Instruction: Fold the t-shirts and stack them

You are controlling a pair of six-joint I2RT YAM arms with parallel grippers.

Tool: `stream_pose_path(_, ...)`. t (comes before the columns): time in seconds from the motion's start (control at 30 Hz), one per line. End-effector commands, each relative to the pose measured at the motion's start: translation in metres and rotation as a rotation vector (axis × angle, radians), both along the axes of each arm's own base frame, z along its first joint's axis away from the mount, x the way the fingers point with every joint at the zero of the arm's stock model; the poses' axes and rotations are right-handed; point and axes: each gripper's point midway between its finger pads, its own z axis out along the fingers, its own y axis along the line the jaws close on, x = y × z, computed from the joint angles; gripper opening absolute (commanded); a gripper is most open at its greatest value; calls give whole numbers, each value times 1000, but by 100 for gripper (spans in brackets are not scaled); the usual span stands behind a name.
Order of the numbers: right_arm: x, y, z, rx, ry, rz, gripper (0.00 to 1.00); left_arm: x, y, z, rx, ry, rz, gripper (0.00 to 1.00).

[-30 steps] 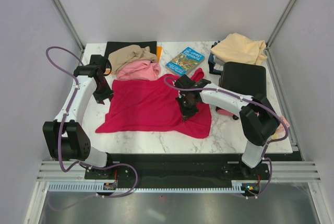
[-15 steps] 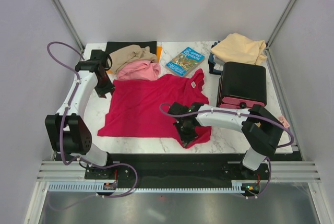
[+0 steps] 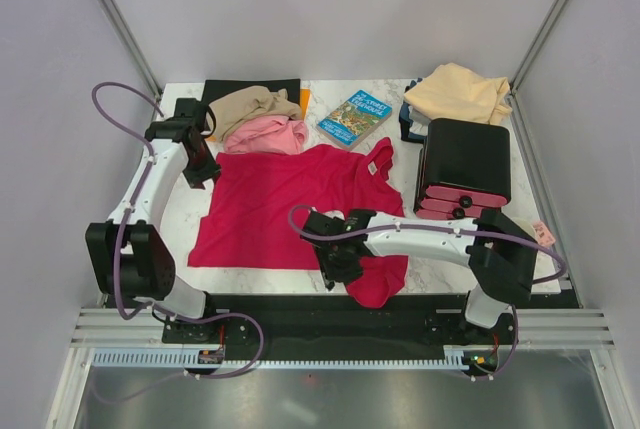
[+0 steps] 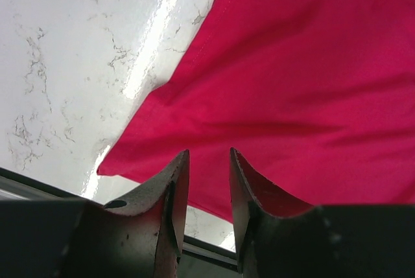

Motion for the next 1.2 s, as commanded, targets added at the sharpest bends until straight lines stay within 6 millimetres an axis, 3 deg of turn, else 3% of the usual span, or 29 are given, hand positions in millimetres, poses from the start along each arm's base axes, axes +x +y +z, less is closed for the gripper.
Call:
stream_pose_path(0.0, 33, 2, 44, 29, -157, -63, 49, -2, 0, 13, 9, -55, -43, 38)
stream_pose_path(0.13, 72, -18, 61, 19, -259, -129, 48, -7, -5, 6, -17, -47, -56, 39)
stream_pose_path(0.23, 105, -42, 54, -29, -301, -144, 46, -12, -9, -3, -35, -25, -64, 39)
stream_pose_path(0.33, 136, -61, 45, -76, -322, -171, 38, -13, -16, -8, -58, -20, -86, 38)
stream_pose_path(0.4, 149, -68, 42, -103, -335, -146, 23, -13, -21, -11, -65, -11, -103, 36)
stream_pose_path(0.47, 163, -73, 36, -117, -352, -140, 3, -11, -26, -12, -62, -7, -122, 28)
stream_pose_path(0.6, 184, -68, 26, -114, -345, -132, 0, -10, -31, -22, -74, 30, -129, 8)
stream_pose_path(0.63, 187, -70, 16, -134, -329, -129, 0, -10, -34, -25, -87, 39, -134, 2)
stream_pose_path(0.83, 193, -65, -19, -158, -274, -89, 0, -18, -47, -56, -140, 152, -128, 2)
stream_pose_path(1.17, 169, -78, -52, -183, -166, -83, 0, -32, -77, -91, -129, 277, -167, 2)
